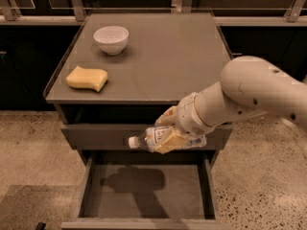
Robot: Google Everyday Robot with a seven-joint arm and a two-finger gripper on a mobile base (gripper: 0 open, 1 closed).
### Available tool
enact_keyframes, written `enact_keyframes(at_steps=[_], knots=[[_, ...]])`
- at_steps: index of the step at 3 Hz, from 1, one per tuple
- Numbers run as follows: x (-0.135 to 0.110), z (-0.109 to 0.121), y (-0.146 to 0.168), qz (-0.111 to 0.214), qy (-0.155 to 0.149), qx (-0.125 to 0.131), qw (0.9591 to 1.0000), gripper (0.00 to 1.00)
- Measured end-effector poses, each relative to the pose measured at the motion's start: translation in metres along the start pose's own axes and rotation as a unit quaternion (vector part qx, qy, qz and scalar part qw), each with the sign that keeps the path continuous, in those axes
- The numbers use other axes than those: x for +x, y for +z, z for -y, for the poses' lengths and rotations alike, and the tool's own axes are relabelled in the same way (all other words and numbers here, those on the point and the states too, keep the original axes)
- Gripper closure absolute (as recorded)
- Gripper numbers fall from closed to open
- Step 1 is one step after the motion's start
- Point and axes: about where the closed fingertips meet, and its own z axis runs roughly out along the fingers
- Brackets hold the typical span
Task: Pick blue plastic bottle from middle drawer and place on counter
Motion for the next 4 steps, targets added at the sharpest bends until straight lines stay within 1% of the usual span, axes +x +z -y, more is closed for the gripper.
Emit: enact_keyframes(at_steps=[1, 2, 3, 4], knots=[[-0.002, -0.014, -0.007, -0.005, -0.005, -0.033, 0.9994, 1.0], [-0.002, -0.014, -0.007, -0.005, -0.005, -0.033, 0.9994, 1.0], [-0.026, 0.007, -0.023, -0.009, -0.034, -0.036, 0.9987, 1.0], [-0.058, 0.043, -0.035, -0.035, -0.074, -0.063, 0.9946, 1.0]])
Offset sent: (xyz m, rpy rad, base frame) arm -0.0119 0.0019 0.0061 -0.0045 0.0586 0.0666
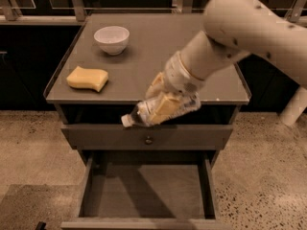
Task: Pick blue plastic bottle from middle drawer and place on counter
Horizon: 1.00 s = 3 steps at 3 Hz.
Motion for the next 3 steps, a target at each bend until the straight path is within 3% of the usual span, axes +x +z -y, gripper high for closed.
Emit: enact_keyframes(at_steps=[1, 2, 3], knots=[[-0.014, 0.039, 0.0, -0.017, -0.031, -0.039, 0.9986, 1.0], [-0.014, 0.08, 0.006, 0.0, -0.047, -0.064, 0.9969, 1.0], [-0.024, 0.125, -0.014, 0.069, -0.062, -0.024, 0.9955, 1.0]])
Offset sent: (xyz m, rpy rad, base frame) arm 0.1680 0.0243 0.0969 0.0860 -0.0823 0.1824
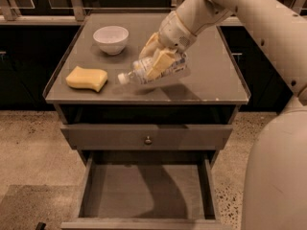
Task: Pick blue plastic bottle from middle drawer and place on counter
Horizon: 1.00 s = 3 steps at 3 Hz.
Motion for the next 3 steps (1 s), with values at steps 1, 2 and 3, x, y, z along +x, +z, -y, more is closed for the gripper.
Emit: enact_keyframes(at_steps=[1, 2, 3], knots=[[0.0033, 0.0352, -0.0374, 0.037, 0.008, 0.07, 0.9968, 1.0], [-0.0011, 0.039, -0.042, 0.04, 0.004, 0.077, 0.9962, 0.81], [-0.0011, 0.039, -0.0418, 0.04, 0.004, 0.076, 0.9963, 0.57]])
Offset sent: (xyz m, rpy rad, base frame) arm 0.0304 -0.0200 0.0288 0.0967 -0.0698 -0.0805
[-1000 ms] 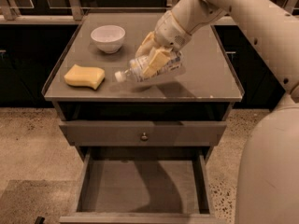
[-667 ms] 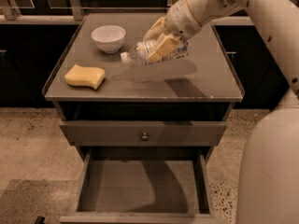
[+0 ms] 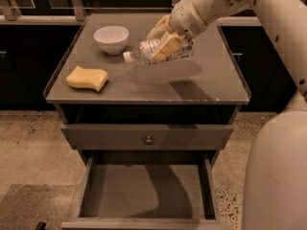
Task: Pick blue plastic bottle from middle drawer and place on counter
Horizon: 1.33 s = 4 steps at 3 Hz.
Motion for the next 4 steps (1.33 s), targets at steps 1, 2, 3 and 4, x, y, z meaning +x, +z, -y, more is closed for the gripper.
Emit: enact_keyframes(at_steps=[1, 2, 3, 4], knots=[[0.0, 0.0, 0.0, 0.0, 0.0, 0.0, 1.0, 0.34], [0.0, 0.0, 0.0001, 0.0, 0.0, 0.0, 1.0, 0.11], [0.0, 0.0, 0.0001, 0.0, 0.0, 0.0, 1.0, 0.0], [0.0, 0.0, 0.0001, 0.0, 0.0, 0.0, 1.0, 0.0]])
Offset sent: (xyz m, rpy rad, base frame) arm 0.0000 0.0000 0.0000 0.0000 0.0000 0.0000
